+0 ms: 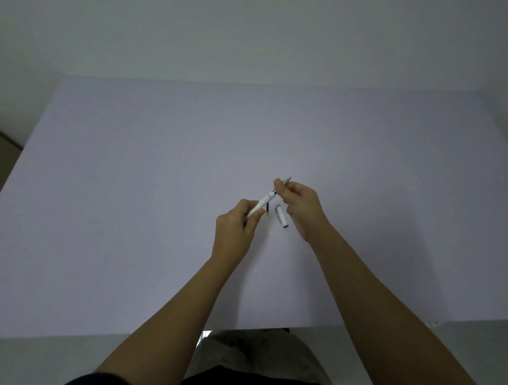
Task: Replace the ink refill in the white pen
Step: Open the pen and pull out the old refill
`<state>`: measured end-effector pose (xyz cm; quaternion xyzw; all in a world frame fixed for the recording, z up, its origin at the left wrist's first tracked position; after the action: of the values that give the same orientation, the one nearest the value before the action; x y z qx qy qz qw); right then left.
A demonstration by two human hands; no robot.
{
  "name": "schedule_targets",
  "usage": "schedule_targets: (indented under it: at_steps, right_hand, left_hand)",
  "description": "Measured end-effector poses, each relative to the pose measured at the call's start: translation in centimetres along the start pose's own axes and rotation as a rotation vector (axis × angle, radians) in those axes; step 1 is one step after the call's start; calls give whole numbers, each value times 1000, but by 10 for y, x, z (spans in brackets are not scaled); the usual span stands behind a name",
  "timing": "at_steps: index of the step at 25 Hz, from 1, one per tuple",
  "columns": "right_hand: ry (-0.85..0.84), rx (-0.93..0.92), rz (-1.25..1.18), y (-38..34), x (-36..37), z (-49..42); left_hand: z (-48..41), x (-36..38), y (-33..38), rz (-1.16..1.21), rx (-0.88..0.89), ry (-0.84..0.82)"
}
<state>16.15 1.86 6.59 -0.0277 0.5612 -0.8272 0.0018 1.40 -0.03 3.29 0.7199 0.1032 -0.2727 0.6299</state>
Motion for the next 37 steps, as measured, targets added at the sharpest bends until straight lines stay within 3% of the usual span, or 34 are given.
schedule_targets:
  at_steps: [6,12,17,24,30,37]
  right_hand:
    - [-97,59,-82,0,-1,-7]
    - [23,49,-7,1,0,-9]
    - [-112,57,-102,-1,-7,-17]
    - [-75,80,-116,-8,-10,-18]
    - [-60,25,-65,-20,-9,-21]
    - [-32,-96,-224,-25,-23,-37]
  left_hand:
    - [-1,5,-6,24,-47,14]
    - [-2,6,-9,38,-49,12]
    - [-2,8,-14,51,-88,24]
    - [-3,12,-20,92,-104,24]
    - [-2,19,-31,141,-208,-87]
    - [-3,21,-37,181,-249,-122]
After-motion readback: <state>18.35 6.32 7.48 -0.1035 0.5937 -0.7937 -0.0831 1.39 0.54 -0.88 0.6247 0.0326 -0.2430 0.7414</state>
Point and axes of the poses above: each hand's wrist, its own z-axis away from the middle knuckle, its own x-axis out of the palm, y = z × x, the point moved 1 cm from there along -z, towards the middle knuckle, and after that the axes turned 12 degrees about -y, right-handed, at the moved point
